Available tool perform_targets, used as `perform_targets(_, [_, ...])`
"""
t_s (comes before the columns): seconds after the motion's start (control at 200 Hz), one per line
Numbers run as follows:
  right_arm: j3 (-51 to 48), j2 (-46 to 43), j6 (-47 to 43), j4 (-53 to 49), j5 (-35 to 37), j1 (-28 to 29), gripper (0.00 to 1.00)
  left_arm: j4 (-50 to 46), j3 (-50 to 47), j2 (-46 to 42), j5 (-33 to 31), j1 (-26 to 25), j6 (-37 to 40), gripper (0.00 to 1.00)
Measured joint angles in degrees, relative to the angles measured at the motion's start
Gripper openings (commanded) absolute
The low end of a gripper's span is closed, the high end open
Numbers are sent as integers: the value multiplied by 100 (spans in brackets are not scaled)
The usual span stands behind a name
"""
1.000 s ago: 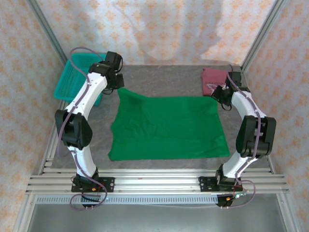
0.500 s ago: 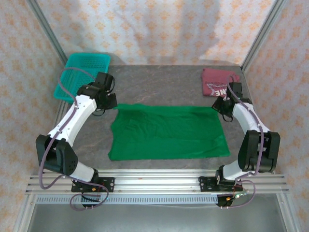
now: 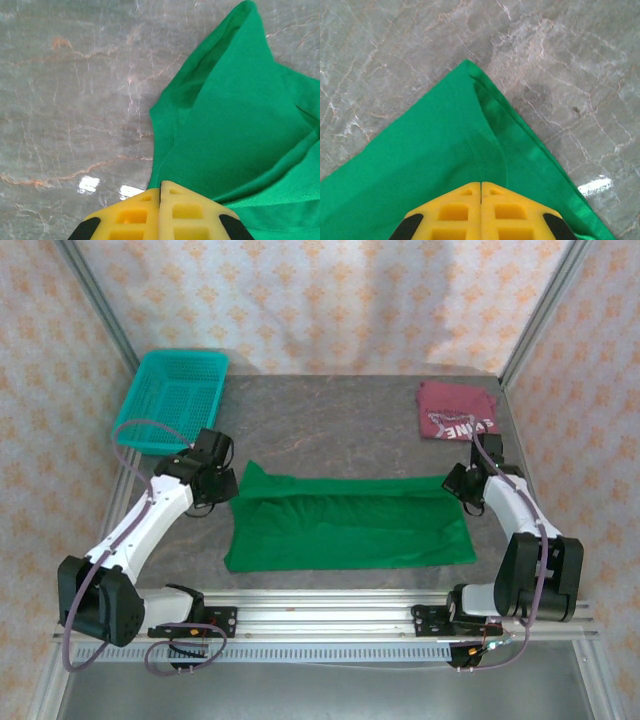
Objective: Fold and stack the t-shirts
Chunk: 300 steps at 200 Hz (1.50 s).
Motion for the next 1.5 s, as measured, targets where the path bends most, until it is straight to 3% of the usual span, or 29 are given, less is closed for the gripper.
perform_targets(0.555, [-741,-168,479,-63,376,-50,1,326,-1187,-11,-262,-525,-785,0])
perform_targets(0.6, [-782,-168,522,-63,389,-81,6,361,-1274,-11,-260,-586,-857,0])
perform_targets(0.661, [-811,-168,577,-66,400,-107,20,409,-1366,-17,-254,-656,-920,0])
perform_targets(0.726, [-815,-168,654,-68,442,-122,45,470,-1456,-31,-236,-710,-1019,13])
perform_targets(0.756, [-815,-166,697,-70,466,-122,52,479,-1484,-33,-227,-726,-1047,22])
perform_targets(0.801, [-815,-166,726,-92,505,-136,55,490,-1523,-44,-221,-752,-1141,43])
perform_targets(0.841, [-815,-168,813,-125,525,-144,57,479,-1547,-87,-223,-785,-1165,54])
perform_targets(1.001, [-813,-334,1045,-319,516,-160,64,363,-1502,-726,-299,-898,-1429,70])
perform_targets(1.231, [-798,-1502,1329,-96,-629,-160,81,358,-815,-1495,-234,-922,-1226,72])
perform_targets(1.346, [-798,-1864,1314,140,-1362,-103,82,450,-452,-986,120,-931,-750,70])
perform_targets(1.501, [-798,-2017,1040,138,-1934,293,83,479,63,354,645,-1152,109,62])
